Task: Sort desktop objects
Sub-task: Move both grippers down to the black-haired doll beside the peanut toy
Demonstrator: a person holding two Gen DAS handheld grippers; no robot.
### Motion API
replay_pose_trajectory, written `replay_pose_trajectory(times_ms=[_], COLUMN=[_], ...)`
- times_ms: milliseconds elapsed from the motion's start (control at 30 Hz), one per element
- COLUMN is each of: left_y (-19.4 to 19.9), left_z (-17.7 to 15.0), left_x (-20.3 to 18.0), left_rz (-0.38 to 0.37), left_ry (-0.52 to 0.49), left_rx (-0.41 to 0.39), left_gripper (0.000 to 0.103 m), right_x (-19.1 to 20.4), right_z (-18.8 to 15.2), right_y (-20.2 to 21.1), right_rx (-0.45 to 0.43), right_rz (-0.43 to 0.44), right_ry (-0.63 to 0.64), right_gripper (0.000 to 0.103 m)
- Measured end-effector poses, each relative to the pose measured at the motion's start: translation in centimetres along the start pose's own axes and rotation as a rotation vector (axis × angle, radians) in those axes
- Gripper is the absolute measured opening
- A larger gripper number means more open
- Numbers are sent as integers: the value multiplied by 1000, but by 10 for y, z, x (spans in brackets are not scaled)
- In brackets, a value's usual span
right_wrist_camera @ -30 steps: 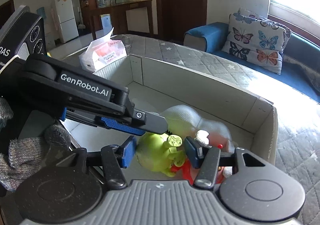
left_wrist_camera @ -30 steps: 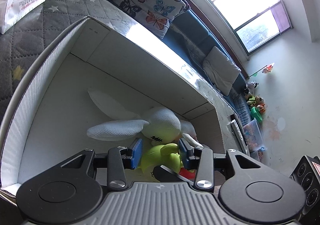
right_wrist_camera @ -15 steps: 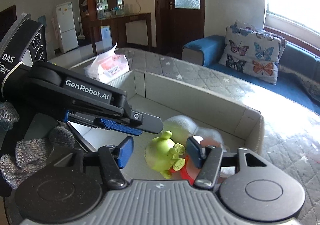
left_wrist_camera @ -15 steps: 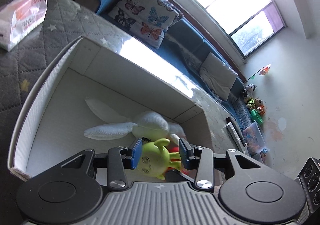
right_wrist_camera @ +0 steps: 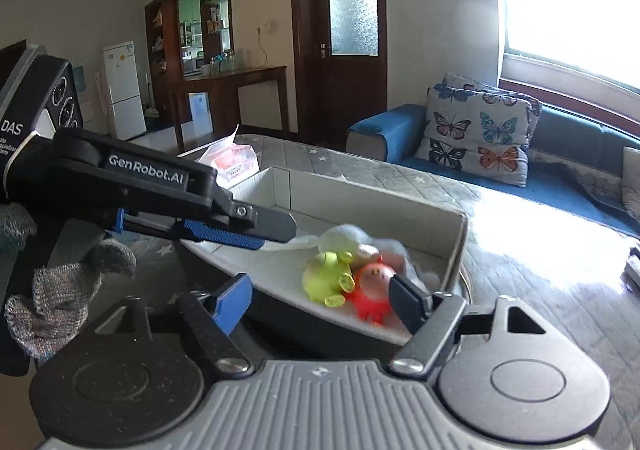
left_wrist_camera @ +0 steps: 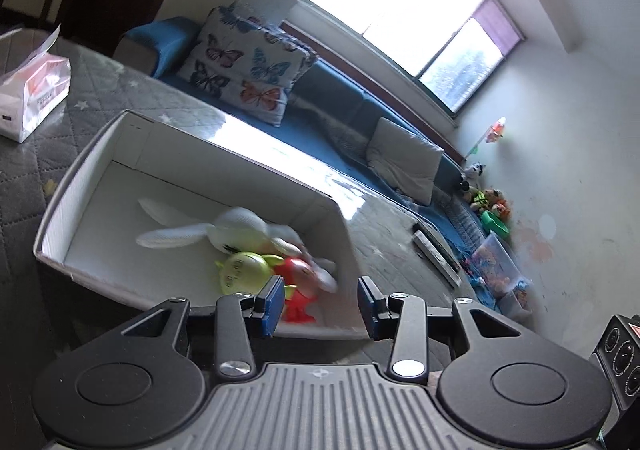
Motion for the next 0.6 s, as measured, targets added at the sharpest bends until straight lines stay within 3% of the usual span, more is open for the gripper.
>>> replay_pose_trajectory(times_ms=[600], left_y=[0], left_z=[-79], left_x=[-36], left_rz=[-5], left_ry=[-72], left_rx=[69], left_gripper=[43], right_x=[10], right_z=[-74], right_y=[51], right_rx=[-26], right_rz=[-80], right_ry=[-23], right_gripper=[98])
Point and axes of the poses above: each gripper's, at about its wrist camera, not at the fingertips, and y roughly against the way its jaws point, x to its left, z to its top, the point moved 7 cm from there along -y, roughly the way its jaws point, and after that the axes turned 7 degrees about x, right-handed, at the moved point
